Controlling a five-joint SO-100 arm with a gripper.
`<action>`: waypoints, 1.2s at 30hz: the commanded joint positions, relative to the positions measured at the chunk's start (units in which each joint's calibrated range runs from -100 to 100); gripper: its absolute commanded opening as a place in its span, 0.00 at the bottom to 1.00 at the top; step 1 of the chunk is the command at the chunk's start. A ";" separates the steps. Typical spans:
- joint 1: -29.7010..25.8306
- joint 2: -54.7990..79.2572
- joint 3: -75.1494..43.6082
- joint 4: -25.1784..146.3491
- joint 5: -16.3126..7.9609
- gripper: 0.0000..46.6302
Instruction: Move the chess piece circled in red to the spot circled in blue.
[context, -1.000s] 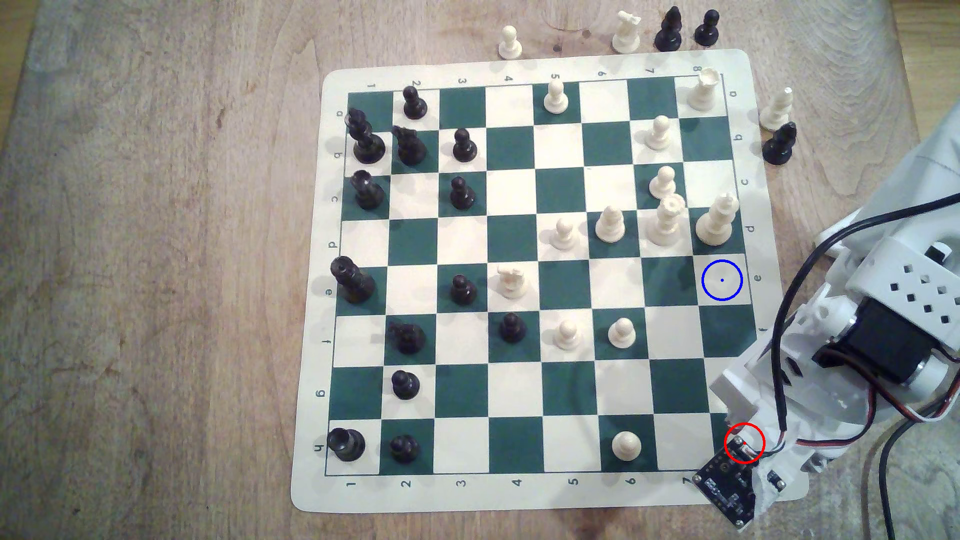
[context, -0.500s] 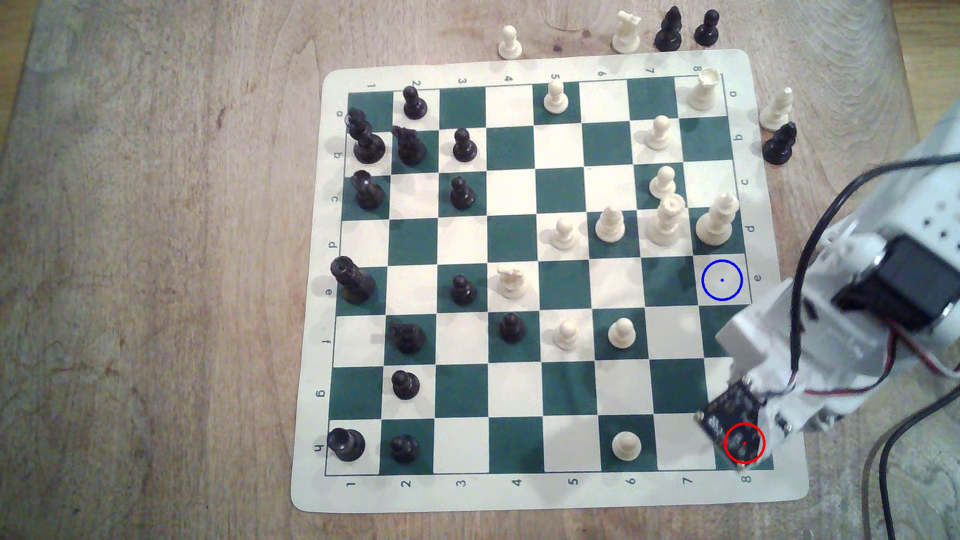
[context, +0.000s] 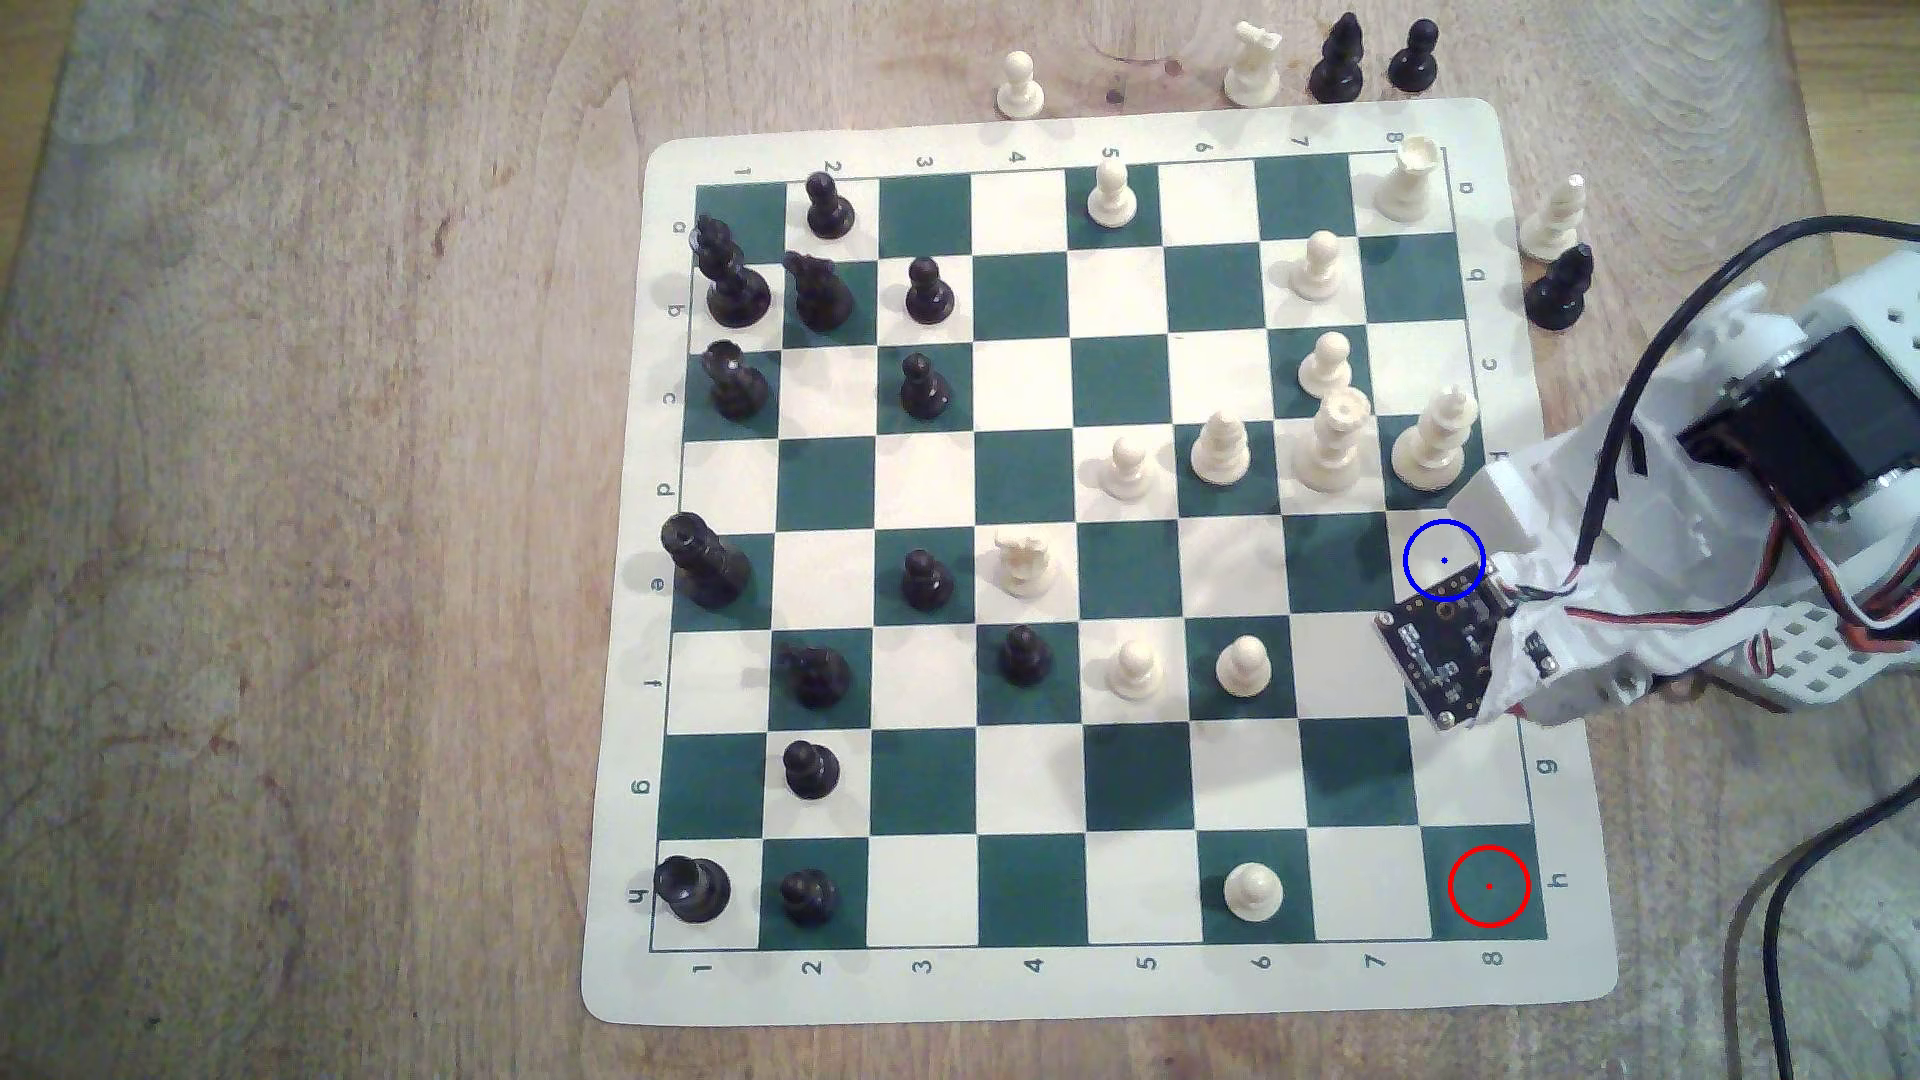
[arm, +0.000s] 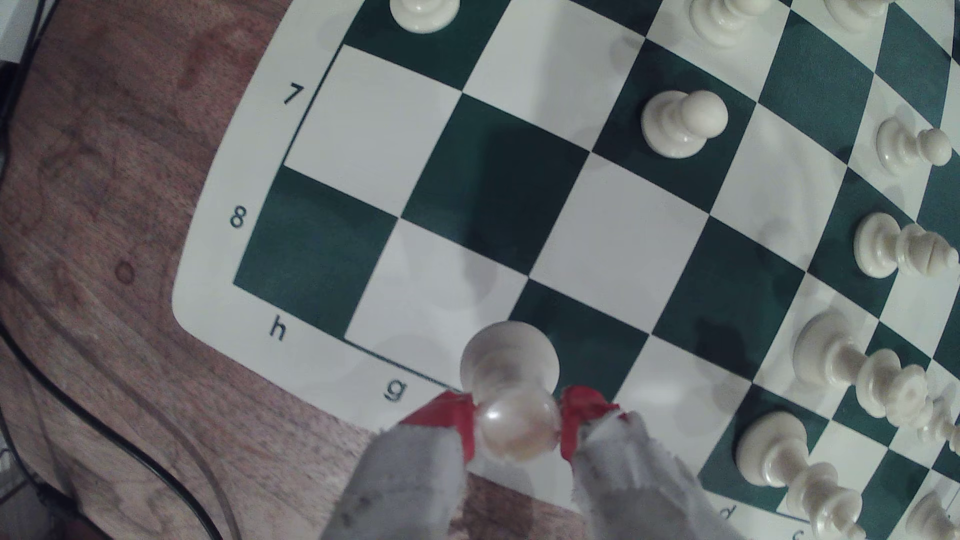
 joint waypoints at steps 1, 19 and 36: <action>4.44 -1.22 -0.10 1.89 1.66 0.01; 17.74 -3.01 7.42 -1.55 6.30 0.01; 22.67 -0.97 9.60 -2.94 7.81 0.01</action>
